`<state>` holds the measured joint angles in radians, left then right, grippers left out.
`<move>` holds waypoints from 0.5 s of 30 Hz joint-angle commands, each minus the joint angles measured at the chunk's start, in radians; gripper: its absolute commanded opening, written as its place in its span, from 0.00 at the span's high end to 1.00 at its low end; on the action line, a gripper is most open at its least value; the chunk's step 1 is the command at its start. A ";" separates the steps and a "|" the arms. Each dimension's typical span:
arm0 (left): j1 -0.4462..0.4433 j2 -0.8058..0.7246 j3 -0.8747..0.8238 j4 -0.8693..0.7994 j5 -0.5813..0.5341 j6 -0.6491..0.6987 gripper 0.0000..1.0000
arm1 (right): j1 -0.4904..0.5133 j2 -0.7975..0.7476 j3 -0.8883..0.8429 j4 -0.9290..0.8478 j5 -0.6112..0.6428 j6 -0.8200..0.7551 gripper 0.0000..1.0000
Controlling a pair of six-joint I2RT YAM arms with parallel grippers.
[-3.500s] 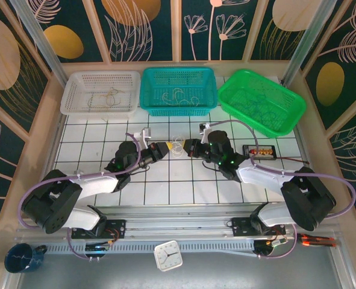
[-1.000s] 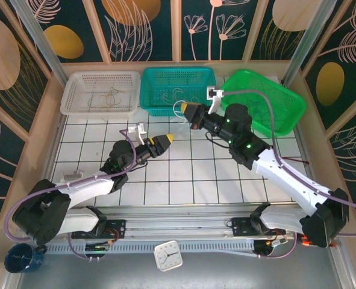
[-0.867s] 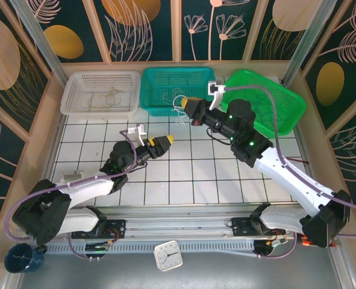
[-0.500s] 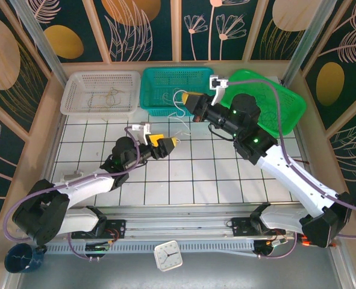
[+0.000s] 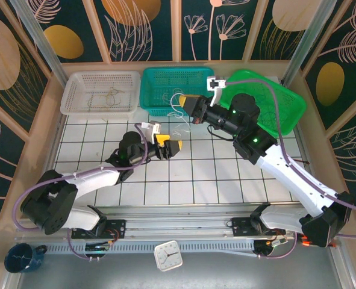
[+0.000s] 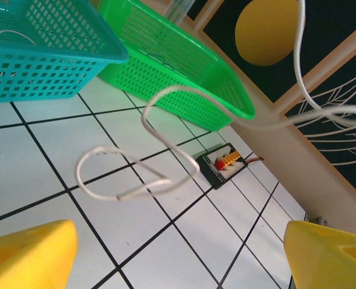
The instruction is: Untangle the cables
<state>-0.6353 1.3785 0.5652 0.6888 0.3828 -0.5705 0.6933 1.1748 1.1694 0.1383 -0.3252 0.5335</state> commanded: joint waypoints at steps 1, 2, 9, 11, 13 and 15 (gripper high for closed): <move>0.000 0.013 0.043 -0.006 0.018 0.043 0.13 | 0.000 -0.001 0.032 0.040 -0.025 0.014 1.00; 0.000 0.014 0.046 -0.009 0.016 0.046 0.13 | 0.000 -0.003 0.032 0.040 -0.025 0.014 1.00; 0.000 0.031 0.068 -0.026 -0.001 0.067 0.13 | 0.002 -0.011 0.030 0.051 -0.034 0.028 1.00; 0.000 0.043 0.074 -0.025 0.000 0.070 0.15 | 0.003 -0.013 0.029 0.056 -0.038 0.033 1.00; 0.000 0.061 0.081 -0.019 0.015 0.070 0.22 | 0.006 -0.017 0.032 0.058 -0.036 0.033 1.00; 0.000 0.076 0.079 0.002 0.033 0.059 0.35 | 0.004 -0.019 0.039 0.052 -0.020 0.021 1.00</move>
<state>-0.6353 1.4284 0.6212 0.6693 0.3870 -0.5175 0.6937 1.1748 1.1706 0.1425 -0.3428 0.5560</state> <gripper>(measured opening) 0.692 0.052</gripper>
